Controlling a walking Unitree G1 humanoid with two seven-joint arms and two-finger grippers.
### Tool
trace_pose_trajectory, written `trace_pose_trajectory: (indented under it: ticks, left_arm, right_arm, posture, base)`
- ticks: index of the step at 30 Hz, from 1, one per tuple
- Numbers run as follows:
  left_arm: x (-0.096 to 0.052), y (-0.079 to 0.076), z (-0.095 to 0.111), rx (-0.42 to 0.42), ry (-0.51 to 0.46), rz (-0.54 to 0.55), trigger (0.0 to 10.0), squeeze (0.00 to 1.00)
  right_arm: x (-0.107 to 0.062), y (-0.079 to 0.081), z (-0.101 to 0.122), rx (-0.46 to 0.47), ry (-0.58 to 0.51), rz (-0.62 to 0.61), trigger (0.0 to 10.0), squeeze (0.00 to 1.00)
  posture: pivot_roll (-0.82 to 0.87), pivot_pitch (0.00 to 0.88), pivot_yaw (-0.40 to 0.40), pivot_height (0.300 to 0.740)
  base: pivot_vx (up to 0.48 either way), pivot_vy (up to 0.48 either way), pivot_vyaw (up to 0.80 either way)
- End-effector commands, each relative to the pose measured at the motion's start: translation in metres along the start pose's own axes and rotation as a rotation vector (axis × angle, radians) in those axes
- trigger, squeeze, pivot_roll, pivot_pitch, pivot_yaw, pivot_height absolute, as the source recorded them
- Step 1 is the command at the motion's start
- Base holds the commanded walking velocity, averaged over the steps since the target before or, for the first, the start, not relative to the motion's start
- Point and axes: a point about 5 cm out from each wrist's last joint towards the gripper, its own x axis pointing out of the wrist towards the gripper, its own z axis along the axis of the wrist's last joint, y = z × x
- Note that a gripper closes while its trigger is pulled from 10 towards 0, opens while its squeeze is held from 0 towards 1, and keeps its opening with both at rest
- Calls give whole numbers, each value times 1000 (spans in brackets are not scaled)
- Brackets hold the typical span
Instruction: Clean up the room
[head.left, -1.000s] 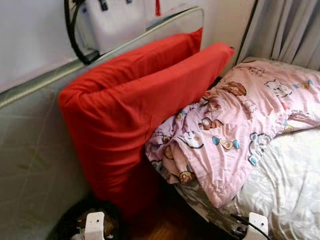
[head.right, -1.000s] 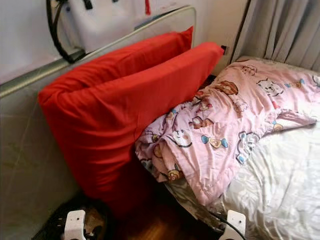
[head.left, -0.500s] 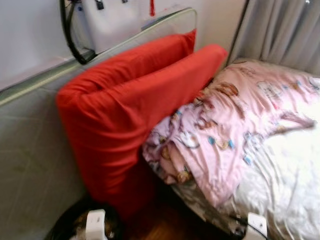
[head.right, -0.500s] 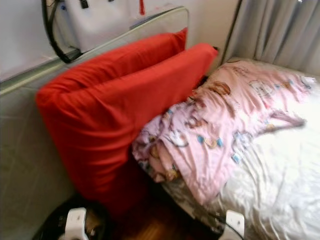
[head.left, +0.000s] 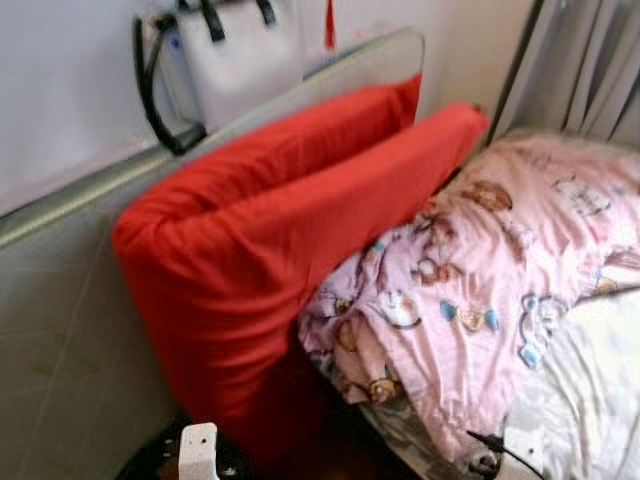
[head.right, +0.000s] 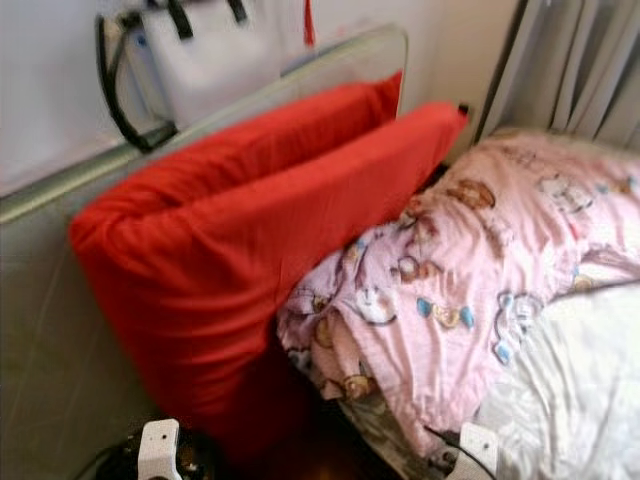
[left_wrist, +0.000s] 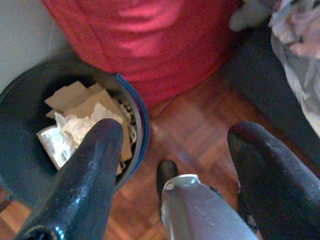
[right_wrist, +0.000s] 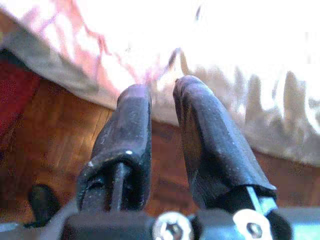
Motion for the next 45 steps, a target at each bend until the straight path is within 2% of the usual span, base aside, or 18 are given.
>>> trace_pose_trajectory:
  ticks: [1,14,17,18,24,26,27,29,30,33,39,45]
  left_arm:
    - [-2,12,-3,-1,8,31,10000,0]
    - [-3,12,-2,1,-24,28,10000,0]
    - [-5,12,1,-14,-79,41,10000,0]
    - [-5,11,3,-29,-119,30,10000,0]
    - [-8,10,8,-65,-207,25,10000,0]
    - [-9,10,10,-52,-240,17,10000,0]
    - [-9,10,26,-40,-326,9,10000,0]
    - [-10,10,45,-27,-429,0,10000,0]
    - [-15,8,70,-20,-557,-8,10000,0]
    - [-21,7,83,7,-633,-34,10000,0]
    - [-26,4,83,22,-668,-58,10000,0]
    - [-33,8,71,26,-645,-58,10000,0]
  right_arm:
    - [1,11,3,17,-15,23,10000,0]
    - [3,16,16,13,-74,50,10000,0]
    - [4,20,28,-5,-140,82,10000,0]
    - [4,24,38,-14,-192,107,10000,0]
    - [3,32,54,-35,-294,166,10000,0]
    - [2,37,60,-57,-327,196,10000,0]
    - [1,39,63,-55,-350,207,10000,0]
    - [0,41,65,-51,-374,216,10000,0]
    - [-1,43,70,-49,-414,228,10000,0]
    - [-5,46,76,-50,-476,235,10000,0]
    - [-12,47,78,-54,-554,241,10000,0]
    - [-22,44,74,-39,-616,227,10000,0]
  posture:
    - [-67,45,16,740]
    - [-67,42,14,740]
    - [-72,34,14,740]
    - [-72,29,14,740]
    - [-67,12,13,740]
    - [-69,6,14,740]
    - [-70,3,13,740]
    - [-70,0,14,740]
    - [-71,0,15,740]
    - [-84,0,20,740]
    - [-84,0,16,740]
    - [-85,0,10,740]
  base:
    - [0,0,0]
    - [0,0,0]
    - [0,0,0]
    - [0,0,0]
    - [0,0,0]
    - [0,0,0]
    - [0,0,0]
    - [0,0,0]
    - [0,0,0]
    - [0,0,0]
    - [0,0,0]
    - [0,0,0]
